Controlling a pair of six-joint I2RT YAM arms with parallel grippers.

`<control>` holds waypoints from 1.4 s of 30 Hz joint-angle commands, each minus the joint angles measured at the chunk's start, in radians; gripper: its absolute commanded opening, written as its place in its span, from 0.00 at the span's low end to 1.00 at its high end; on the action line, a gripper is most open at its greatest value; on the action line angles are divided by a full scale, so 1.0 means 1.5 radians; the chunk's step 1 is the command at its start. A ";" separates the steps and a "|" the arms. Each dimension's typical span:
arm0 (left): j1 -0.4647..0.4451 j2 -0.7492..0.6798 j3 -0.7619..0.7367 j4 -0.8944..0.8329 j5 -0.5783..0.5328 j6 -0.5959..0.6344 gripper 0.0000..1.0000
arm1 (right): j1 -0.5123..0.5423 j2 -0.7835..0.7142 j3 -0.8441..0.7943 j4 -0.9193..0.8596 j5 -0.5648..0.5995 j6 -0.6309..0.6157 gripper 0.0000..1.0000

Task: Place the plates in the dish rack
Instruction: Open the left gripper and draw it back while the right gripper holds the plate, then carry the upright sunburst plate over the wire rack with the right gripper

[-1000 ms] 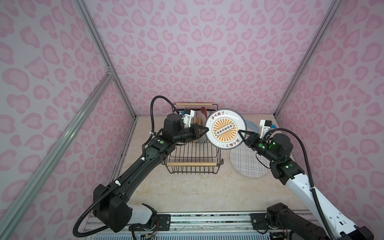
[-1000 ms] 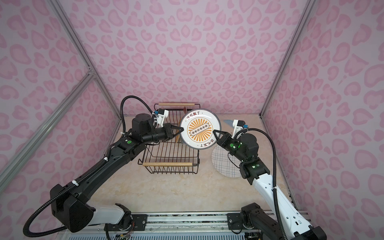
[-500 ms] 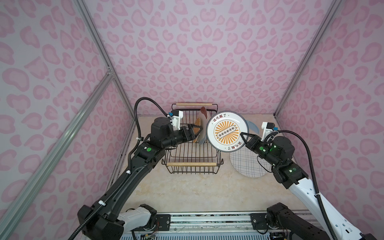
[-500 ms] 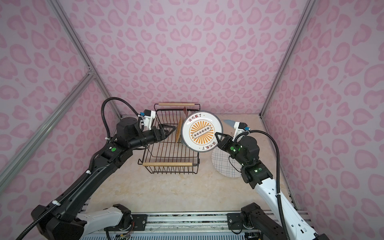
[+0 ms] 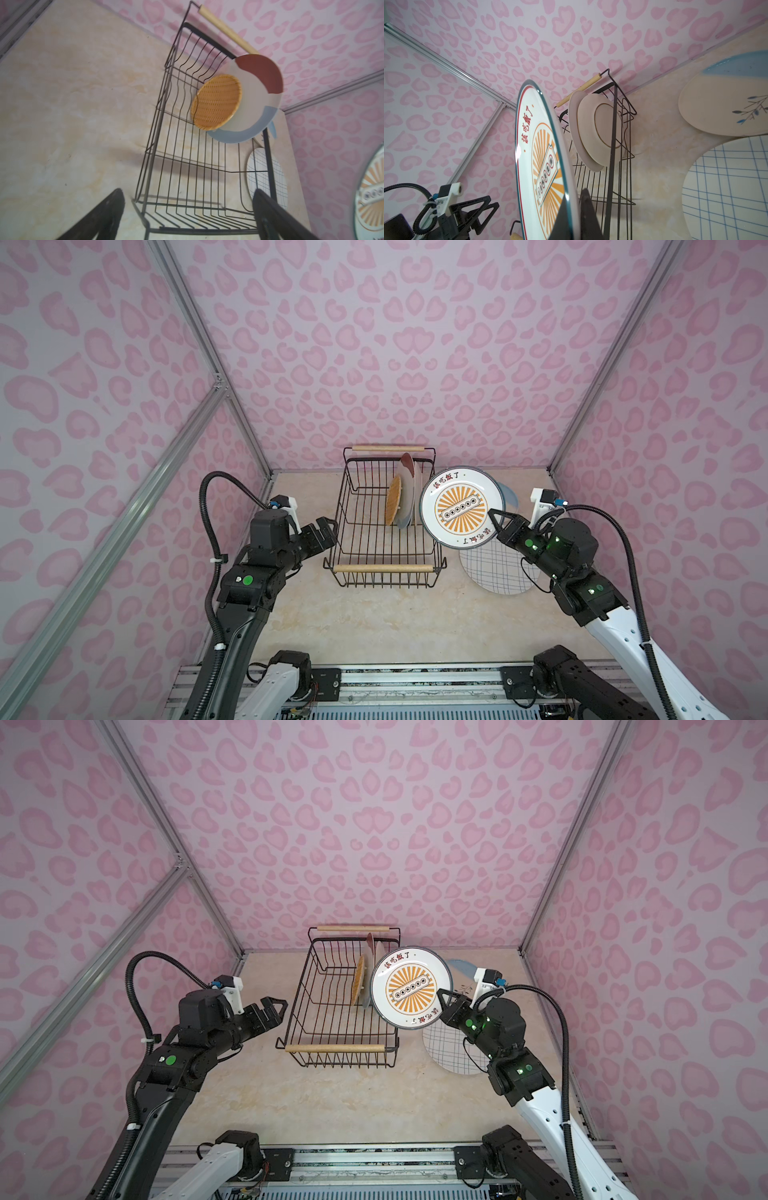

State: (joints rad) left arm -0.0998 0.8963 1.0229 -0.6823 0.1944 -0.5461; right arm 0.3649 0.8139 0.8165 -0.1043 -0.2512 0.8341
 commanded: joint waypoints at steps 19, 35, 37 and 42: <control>-0.045 0.111 -0.119 0.085 0.112 0.013 0.99 | 0.000 -0.013 0.023 -0.040 0.023 -0.025 0.00; -0.258 0.066 -0.166 0.149 0.026 -0.103 0.98 | 0.097 0.056 0.134 -0.114 0.144 -0.104 0.00; -0.298 0.074 -0.171 0.171 0.006 -0.125 0.98 | 0.123 0.068 0.149 -0.121 0.172 -0.116 0.00; -0.353 0.095 -0.169 0.205 -0.019 -0.153 0.98 | 0.170 0.109 0.184 -0.128 0.229 -0.139 0.00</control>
State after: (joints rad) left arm -0.6025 1.0267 0.7734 -0.4473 0.1841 -0.7647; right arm 0.5980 0.9592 1.0740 -0.3290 0.0120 0.6590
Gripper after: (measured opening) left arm 0.979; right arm 0.063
